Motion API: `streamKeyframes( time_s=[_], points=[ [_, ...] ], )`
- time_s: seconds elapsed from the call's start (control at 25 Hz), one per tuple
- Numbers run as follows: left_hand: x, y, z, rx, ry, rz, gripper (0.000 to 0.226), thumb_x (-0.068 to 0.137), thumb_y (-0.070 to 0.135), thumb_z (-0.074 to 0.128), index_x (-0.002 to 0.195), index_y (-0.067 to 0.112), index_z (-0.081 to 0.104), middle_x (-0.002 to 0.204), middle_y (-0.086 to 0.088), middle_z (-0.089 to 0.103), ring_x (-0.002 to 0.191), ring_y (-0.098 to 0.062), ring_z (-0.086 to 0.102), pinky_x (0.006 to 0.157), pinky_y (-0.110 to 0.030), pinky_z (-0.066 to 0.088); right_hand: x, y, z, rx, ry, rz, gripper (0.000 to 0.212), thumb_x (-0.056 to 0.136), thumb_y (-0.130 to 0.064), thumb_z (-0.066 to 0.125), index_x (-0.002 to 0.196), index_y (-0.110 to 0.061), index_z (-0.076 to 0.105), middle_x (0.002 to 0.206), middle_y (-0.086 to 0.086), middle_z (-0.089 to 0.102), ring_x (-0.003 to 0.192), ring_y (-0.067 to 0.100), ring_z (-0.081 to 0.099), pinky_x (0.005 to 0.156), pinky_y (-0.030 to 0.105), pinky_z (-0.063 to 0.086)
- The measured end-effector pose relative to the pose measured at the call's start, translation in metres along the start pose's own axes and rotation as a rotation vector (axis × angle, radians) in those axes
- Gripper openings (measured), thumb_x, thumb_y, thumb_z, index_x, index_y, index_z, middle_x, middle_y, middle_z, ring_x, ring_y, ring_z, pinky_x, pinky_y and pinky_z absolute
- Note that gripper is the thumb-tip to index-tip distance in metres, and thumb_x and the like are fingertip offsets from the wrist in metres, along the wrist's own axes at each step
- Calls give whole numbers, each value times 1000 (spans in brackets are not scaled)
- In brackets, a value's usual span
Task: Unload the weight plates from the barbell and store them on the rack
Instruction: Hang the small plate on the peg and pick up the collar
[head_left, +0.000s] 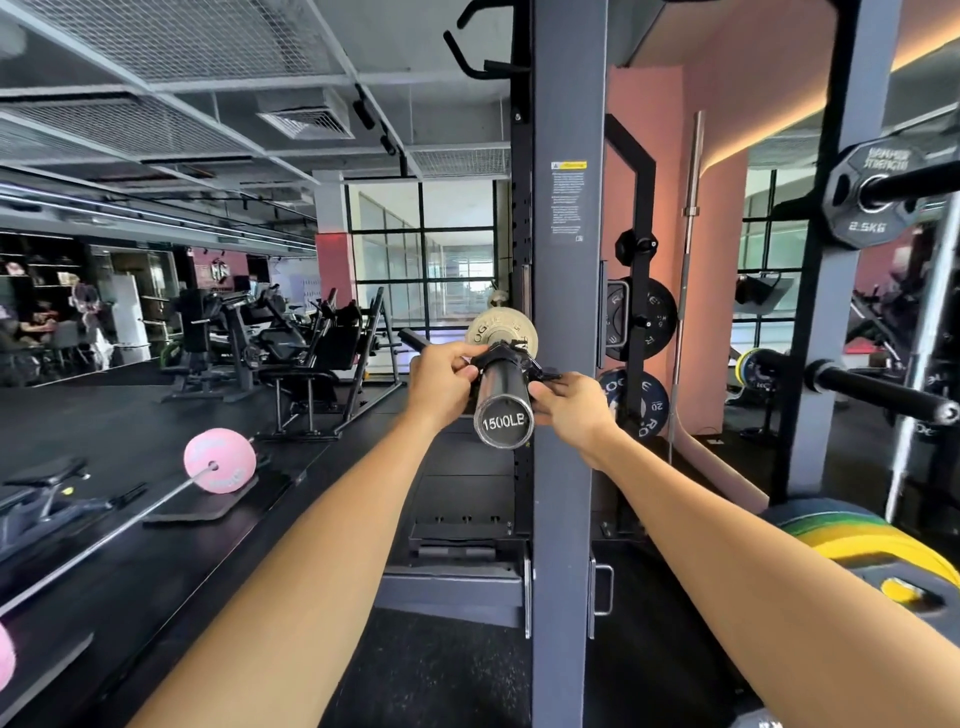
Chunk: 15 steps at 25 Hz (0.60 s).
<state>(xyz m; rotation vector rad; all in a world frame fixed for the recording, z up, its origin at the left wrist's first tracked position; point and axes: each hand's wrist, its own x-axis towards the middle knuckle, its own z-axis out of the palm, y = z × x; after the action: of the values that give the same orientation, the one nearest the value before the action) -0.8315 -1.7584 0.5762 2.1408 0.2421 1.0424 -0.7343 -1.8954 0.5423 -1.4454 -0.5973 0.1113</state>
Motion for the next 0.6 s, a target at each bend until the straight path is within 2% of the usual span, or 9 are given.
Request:
streamKeyframes(
  time_s=[0.08,0.16,0.2,0.32,0.4,0.44,0.52,0.6],
  points=[
    [16,-10,6,30,0,16,36,88,-4,58,119,11,68,84,-15,72,71,-11,57,82,-24,48,18,5,2,-9,10,-8,27,94,-7,55,119,3,55,113,16,67,97,28,67,81,34,56],
    [31,-20,12,47,-14,18,36,88,-3,57,118,14,69,62,-4,60,57,-7,43,66,-18,40,33,8,3,-30,32,-11,25,94,-7,56,118,2,56,114,17,67,100,30,67,84,38,56],
    [41,-25,16,43,-26,14,37,88,-3,57,118,14,69,58,0,52,57,-9,40,63,-18,37,42,10,4,-48,44,-10,25,94,-7,56,118,2,57,114,16,67,101,30,67,85,39,56],
    [70,-40,29,50,-49,3,37,89,-3,56,120,13,68,63,-2,52,61,-13,39,66,-20,35,71,17,7,-87,66,2,24,94,-8,56,116,1,58,115,15,67,102,30,66,82,36,56],
    [88,-49,38,61,-43,-1,36,89,-3,58,120,12,69,59,-3,52,56,-15,38,61,-18,33,91,22,9,-104,80,16,24,94,-8,57,115,3,57,116,16,66,104,30,66,81,36,56],
    [95,-54,42,63,-42,1,36,89,-3,58,120,12,69,60,-4,58,54,-17,41,61,-16,34,100,25,10,-108,83,23,25,94,-8,57,115,4,57,116,17,65,104,31,65,79,35,56],
    [110,-62,49,57,-46,7,37,89,-4,57,120,11,68,77,-8,69,58,-16,49,69,-17,39,120,29,11,-124,86,36,26,93,-8,57,116,5,56,118,17,65,100,30,65,69,31,55],
    [127,-73,57,42,-42,0,37,89,-4,56,121,11,68,88,-14,72,74,-16,56,83,-24,46,139,34,14,-140,87,47,26,93,-7,57,116,6,56,118,18,64,91,26,63,63,28,54]
  ],
)
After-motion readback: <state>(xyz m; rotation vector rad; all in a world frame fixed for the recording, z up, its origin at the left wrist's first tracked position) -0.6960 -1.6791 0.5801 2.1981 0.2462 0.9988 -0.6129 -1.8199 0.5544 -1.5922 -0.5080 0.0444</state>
